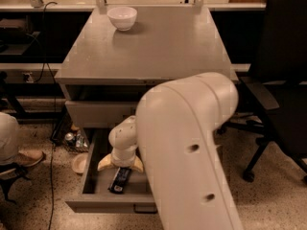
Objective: Pick rxbar blueberry from middle drawer and place on counter
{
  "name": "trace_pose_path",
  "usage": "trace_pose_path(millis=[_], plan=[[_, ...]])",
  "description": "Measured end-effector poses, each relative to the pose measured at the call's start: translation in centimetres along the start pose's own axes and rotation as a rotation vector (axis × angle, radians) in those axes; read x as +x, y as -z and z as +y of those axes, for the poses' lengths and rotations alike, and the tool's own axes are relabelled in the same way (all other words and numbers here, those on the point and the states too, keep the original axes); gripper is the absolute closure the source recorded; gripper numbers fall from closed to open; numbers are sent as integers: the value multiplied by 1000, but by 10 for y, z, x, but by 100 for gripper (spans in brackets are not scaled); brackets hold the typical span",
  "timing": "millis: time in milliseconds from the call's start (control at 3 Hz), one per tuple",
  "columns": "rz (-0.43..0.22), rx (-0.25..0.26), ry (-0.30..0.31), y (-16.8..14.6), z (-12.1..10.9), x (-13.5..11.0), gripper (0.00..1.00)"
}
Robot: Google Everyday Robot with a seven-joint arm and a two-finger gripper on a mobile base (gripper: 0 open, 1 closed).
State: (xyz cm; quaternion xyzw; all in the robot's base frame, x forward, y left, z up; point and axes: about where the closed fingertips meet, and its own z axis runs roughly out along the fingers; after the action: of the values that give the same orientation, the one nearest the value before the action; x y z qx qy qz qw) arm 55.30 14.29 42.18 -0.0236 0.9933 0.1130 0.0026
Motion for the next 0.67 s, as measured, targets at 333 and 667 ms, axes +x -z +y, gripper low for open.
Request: trace_pose_path(millis=[333, 667], plan=[[12, 29, -11, -21, 10, -2, 0], [23, 41, -28, -41, 20, -8, 0]])
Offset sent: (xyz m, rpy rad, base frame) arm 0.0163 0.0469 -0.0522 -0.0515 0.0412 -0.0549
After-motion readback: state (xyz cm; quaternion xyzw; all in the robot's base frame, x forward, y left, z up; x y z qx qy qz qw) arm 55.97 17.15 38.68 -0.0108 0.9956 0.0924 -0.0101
